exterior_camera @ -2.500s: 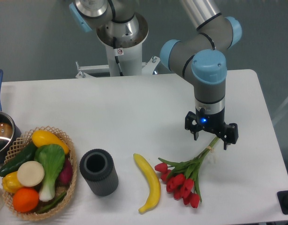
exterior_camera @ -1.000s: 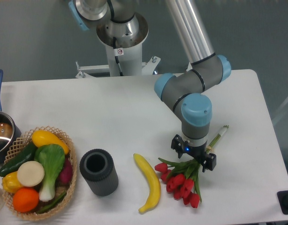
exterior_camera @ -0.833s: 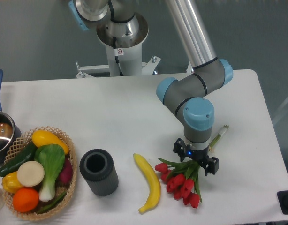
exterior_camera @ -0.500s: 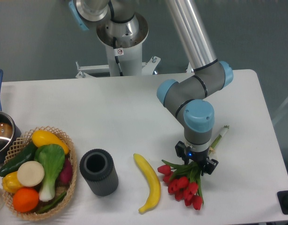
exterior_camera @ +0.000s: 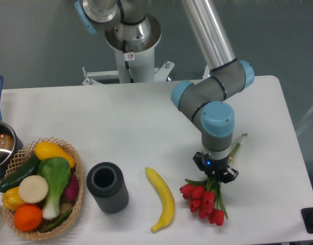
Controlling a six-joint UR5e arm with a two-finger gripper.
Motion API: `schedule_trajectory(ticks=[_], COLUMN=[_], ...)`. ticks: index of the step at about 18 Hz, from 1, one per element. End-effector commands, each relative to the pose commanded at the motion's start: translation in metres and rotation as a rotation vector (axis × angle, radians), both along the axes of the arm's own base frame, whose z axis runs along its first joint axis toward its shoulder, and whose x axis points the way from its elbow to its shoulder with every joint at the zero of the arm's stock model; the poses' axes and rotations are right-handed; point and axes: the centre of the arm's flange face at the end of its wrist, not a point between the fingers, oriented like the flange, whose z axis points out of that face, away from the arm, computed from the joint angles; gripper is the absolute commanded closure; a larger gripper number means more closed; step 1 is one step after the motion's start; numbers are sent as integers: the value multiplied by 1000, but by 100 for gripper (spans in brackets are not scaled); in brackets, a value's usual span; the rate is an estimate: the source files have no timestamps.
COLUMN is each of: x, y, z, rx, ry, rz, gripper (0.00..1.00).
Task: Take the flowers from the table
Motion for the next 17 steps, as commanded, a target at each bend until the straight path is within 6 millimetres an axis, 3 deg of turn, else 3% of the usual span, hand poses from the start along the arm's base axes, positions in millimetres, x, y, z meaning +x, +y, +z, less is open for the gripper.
schedule_trajectory(ticks=[6, 13, 17], x=[-21, -40, -50], y=[-29, -26, -31], z=[57, 122, 137], rx=[25, 8, -3], ry=[7, -21, -42], rz=[54, 67, 78], gripper=[100, 100, 100])
